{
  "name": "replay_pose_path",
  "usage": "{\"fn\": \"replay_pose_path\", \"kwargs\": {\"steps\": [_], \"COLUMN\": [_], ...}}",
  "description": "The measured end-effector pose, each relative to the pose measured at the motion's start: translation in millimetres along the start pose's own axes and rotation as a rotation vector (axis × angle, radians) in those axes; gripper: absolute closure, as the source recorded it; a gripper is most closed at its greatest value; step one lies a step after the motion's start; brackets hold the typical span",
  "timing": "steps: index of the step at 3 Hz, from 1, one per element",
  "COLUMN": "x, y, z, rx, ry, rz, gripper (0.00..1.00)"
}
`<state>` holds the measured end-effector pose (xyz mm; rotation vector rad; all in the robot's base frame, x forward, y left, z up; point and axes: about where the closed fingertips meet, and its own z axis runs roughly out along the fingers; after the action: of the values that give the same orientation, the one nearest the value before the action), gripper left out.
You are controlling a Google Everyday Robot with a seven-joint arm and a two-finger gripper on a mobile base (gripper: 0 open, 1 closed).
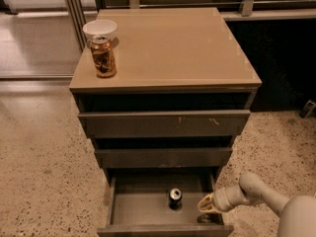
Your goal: Pick pepsi can from bottom drawer and place on counter
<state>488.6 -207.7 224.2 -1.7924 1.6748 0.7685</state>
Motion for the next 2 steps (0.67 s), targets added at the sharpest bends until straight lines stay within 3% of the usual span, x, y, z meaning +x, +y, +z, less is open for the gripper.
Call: {"fn": "replay_pose_path", "kwargs": {"steps": [2], "x": [-5.1], "y": [-21.7], "z": [7.3], "rx": [0.121], "ry": [0.001], "rz": [-0.151], "gripper": [0.37]}}
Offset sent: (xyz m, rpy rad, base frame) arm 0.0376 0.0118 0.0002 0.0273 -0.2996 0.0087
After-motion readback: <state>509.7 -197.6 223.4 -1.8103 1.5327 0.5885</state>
